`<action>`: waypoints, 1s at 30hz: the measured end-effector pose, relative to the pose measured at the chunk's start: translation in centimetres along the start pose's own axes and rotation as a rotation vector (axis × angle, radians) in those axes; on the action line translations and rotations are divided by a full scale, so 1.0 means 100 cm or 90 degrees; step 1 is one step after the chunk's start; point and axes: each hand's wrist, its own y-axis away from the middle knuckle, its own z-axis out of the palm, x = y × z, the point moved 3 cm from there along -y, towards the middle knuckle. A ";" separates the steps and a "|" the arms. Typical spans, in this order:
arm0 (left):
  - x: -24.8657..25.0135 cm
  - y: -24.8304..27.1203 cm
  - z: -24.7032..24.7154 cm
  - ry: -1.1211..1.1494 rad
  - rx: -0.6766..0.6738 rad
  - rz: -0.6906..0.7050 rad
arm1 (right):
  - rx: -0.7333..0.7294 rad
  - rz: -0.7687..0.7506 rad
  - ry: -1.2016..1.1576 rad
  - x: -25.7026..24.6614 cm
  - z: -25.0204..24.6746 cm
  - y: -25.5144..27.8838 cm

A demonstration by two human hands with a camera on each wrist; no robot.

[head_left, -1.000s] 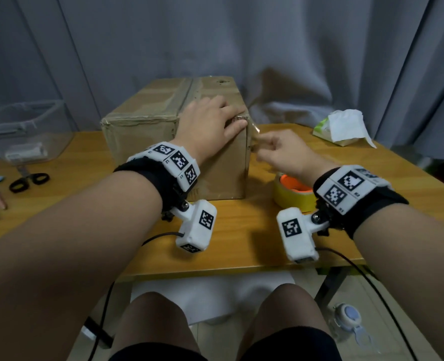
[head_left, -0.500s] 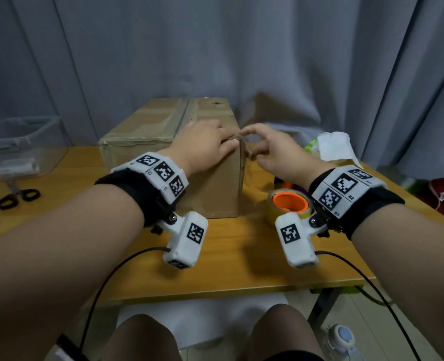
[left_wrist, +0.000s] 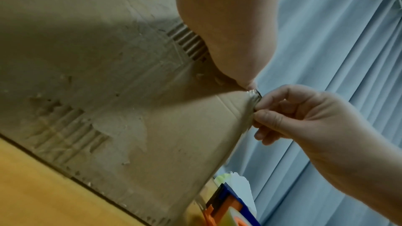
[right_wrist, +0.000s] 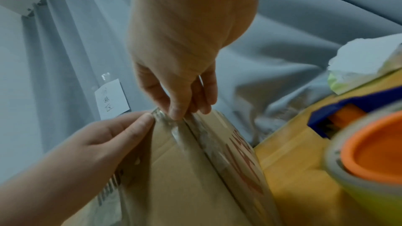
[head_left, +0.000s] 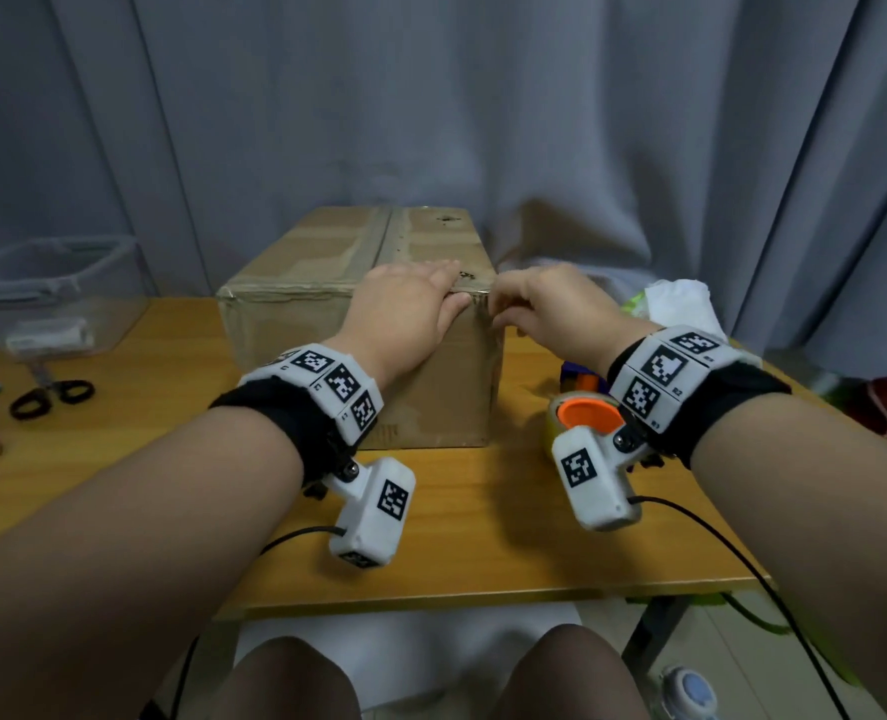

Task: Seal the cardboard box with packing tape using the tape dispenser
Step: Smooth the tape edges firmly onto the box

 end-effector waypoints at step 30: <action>-0.002 0.000 0.007 0.032 0.054 -0.005 | -0.210 0.245 -0.198 0.013 0.039 0.005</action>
